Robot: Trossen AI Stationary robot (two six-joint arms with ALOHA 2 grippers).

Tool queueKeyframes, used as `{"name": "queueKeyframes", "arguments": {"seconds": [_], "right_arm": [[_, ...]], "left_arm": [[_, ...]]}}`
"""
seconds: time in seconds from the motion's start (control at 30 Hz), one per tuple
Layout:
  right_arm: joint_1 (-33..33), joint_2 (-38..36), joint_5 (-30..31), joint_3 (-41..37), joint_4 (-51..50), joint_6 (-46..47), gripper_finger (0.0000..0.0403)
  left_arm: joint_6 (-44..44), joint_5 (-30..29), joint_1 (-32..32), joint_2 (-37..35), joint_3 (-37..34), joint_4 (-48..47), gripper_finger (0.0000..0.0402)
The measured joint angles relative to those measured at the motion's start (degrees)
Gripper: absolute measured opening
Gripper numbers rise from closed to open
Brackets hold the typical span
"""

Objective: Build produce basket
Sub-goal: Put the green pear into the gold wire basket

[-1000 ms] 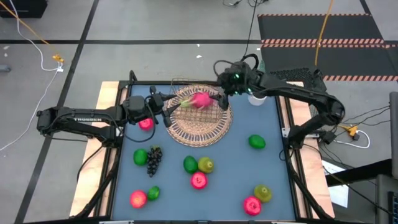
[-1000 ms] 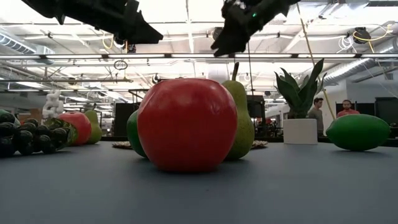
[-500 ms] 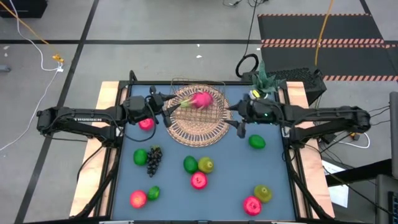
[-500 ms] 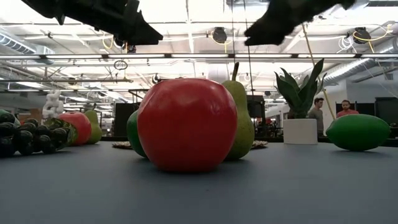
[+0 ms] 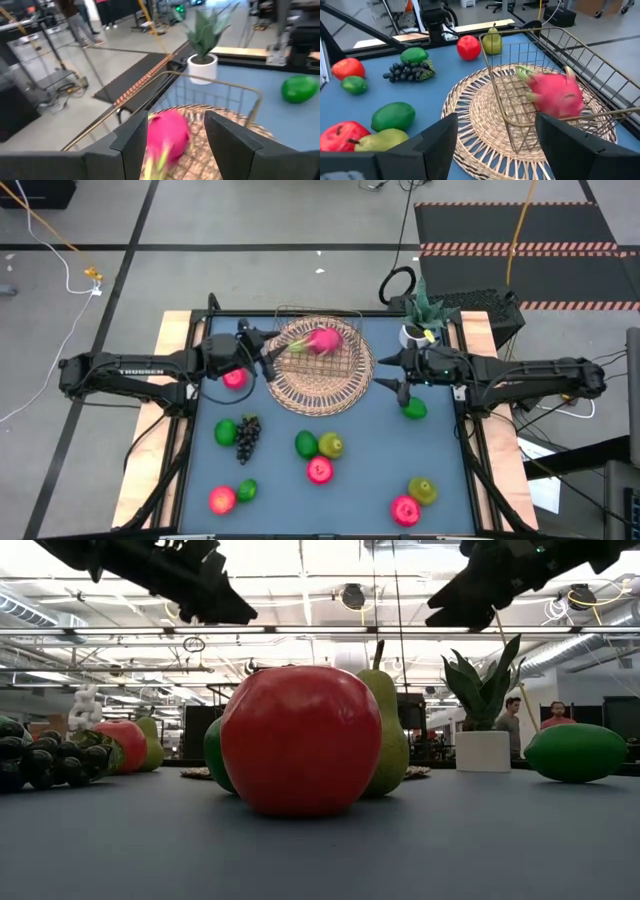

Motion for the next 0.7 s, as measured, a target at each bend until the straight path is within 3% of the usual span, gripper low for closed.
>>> {"name": "queueKeyframes", "arguments": {"seconds": [0.17, 0.4, 0.7], "right_arm": [[0.0, -0.1, 0.0, -0.8, 0.0, 2.8, 0.0258], [0.0, 0.2, -0.2, -5.5, 5.4, 4.0, 0.0258], [-0.1, 0.2, -2.9, -7.2, 8.8, 11.6, 0.0258]], "left_arm": [[0.5, -2.8, 0.8, 0.0, 0.0, -1.7, 0.02], [-3.2, -11.4, 3.5, 2.8, 0.0, -4.7, 0.0211], [-15.5, -12.4, 14.4, 10.9, 0.0, -8.5, 0.0323]]}}
